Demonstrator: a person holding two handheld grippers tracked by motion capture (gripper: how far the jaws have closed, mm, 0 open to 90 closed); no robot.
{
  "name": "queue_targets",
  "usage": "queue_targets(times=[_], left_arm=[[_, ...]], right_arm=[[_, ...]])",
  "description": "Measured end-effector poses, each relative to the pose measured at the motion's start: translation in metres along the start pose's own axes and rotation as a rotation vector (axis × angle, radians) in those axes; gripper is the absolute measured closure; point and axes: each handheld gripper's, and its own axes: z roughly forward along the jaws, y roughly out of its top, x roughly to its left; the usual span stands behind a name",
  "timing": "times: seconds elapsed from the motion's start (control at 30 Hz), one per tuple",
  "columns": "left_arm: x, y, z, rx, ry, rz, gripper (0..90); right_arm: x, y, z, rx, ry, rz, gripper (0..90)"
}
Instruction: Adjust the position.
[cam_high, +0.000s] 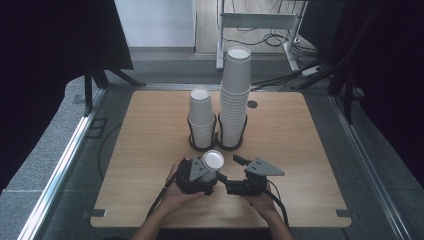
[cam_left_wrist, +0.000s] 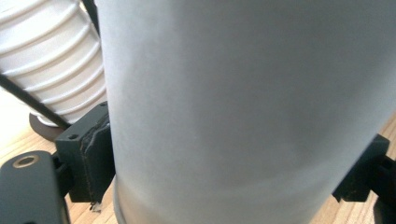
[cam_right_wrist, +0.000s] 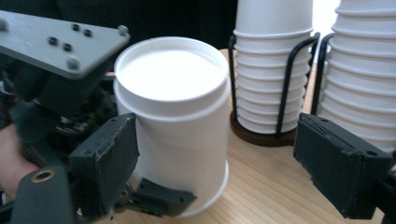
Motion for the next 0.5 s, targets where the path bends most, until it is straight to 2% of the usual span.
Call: queue_targets(times=[0.13,0.27,0.5], left_arm=[[-0.004,0.001,0.003,0.011,-0.019,0.01,12.5],[-0.008,0.003,0.005,0.04,-0.041,0.041,12.5],[-0.018,0.006,0.008,0.049,-0.091,0.057,12.4]], right_arm=[[0.001,0.0,0.0,-0.008,0.031,0.014,14.4],[0.003,-0.001,0.004,0.002,0.049,0.016,14.9],[0.005,-0.004,0.006,0.009,0.074,0.027,18.1]])
